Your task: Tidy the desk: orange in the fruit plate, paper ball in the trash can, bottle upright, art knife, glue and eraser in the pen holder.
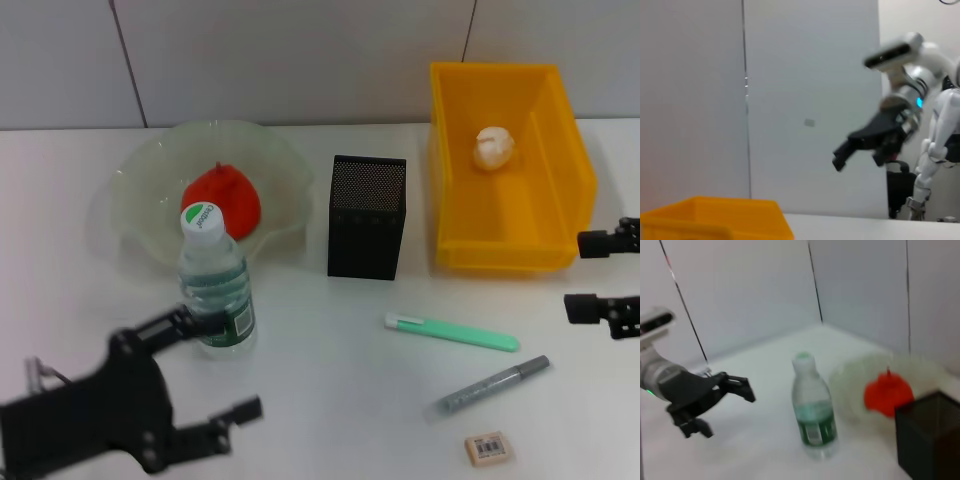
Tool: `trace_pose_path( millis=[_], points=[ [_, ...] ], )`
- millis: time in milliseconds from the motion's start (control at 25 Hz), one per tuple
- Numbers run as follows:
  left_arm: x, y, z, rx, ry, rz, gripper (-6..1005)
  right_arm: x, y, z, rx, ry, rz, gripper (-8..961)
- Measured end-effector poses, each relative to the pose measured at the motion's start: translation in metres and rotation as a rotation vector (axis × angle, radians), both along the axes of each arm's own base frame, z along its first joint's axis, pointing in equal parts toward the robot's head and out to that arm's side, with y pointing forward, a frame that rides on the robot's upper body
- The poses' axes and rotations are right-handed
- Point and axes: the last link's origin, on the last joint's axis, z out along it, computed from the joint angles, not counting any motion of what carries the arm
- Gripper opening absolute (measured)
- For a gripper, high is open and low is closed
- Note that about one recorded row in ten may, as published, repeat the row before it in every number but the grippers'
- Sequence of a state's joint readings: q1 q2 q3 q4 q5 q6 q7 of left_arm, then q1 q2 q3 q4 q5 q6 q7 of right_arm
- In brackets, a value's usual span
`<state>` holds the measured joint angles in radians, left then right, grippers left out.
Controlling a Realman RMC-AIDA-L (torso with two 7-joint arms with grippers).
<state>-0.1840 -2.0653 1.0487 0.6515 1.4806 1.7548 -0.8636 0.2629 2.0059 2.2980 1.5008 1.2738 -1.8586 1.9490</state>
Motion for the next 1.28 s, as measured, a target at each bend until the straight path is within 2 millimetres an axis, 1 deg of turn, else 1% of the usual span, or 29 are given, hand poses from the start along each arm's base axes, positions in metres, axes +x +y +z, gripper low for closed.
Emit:
trace_pose_path(
  millis=[40, 80, 120, 160, 200, 320, 360, 400, 520, 560, 600, 720, 800, 920, 960, 1000, 1120, 1280],
  points=[
    [0.0, 0.0, 0.0, 0.0, 0.0, 0.0, 826, -0.007, 0.005, 0.002, -0.01, -0.035, -0.019, 821],
    [-0.002, -0.003, -0.007, -0.006, -0.002, 0.0, 827, -0.016, 0.01, 0.003, -0.024, -0.073, -0.044, 821],
    [-0.007, -0.005, -0.022, -0.031, 0.014, 0.016, 827, -0.024, 0.015, 0.003, -0.038, -0.109, -0.068, 822],
    [-0.01, -0.006, -0.03, -0.055, 0.036, 0.028, 827, -0.041, 0.025, 0.0, -0.079, -0.19, -0.109, 822],
    [-0.01, -0.006, -0.03, -0.055, 0.036, 0.028, 827, -0.041, 0.025, 0.0, -0.079, -0.19, -0.109, 822],
    [-0.013, -0.006, -0.037, -0.072, 0.056, 0.046, 827, -0.062, 0.038, -0.01, -0.12, -0.333, -0.167, 821],
    [-0.014, -0.007, -0.038, -0.074, 0.059, 0.054, 826, -0.073, 0.048, -0.021, -0.126, -0.441, -0.188, 821],
    [-0.014, -0.007, -0.038, -0.074, 0.059, 0.054, 826, -0.073, 0.048, -0.021, -0.126, -0.441, -0.188, 820],
    [-0.014, -0.007, -0.039, -0.073, 0.059, 0.056, 826, -0.088, 0.061, -0.043, -0.157, -0.576, -0.171, 820],
    [-0.014, -0.007, -0.039, -0.074, 0.059, 0.057, 826, -0.094, 0.069, -0.06, -0.182, -0.643, -0.16, 821],
    [-0.014, -0.007, -0.039, -0.074, 0.059, 0.057, 826, -0.094, 0.069, -0.06, -0.182, -0.643, -0.16, 821],
    [-0.015, -0.008, -0.04, -0.075, 0.059, 0.062, 826, -0.095, 0.081, -0.087, -0.19, -0.726, -0.151, 821],
    [-0.015, -0.009, -0.04, -0.075, 0.059, 0.064, 826, -0.095, 0.088, -0.103, -0.175, -0.75, -0.132, 822],
    [-0.015, -0.009, -0.041, -0.077, 0.059, 0.068, 827, -0.095, 0.093, -0.12, -0.146, -0.784, -0.087, 821],
    [-0.016, -0.009, -0.041, -0.079, 0.057, 0.07, 827, -0.094, 0.096, -0.131, -0.131, -0.819, -0.056, 820],
    [-0.016, -0.009, -0.041, -0.079, 0.057, 0.071, 827, -0.094, 0.096, -0.131, -0.131, -0.819, -0.056, 818],
    [-0.016, -0.01, -0.042, -0.082, 0.056, 0.074, 827, -0.092, 0.101, -0.145, -0.12, -0.848, -0.032, 814],
    [-0.017, -0.011, -0.042, -0.085, 0.055, 0.078, 827, -0.091, 0.105, -0.156, -0.118, -0.852, -0.022, 810]
  ],
)
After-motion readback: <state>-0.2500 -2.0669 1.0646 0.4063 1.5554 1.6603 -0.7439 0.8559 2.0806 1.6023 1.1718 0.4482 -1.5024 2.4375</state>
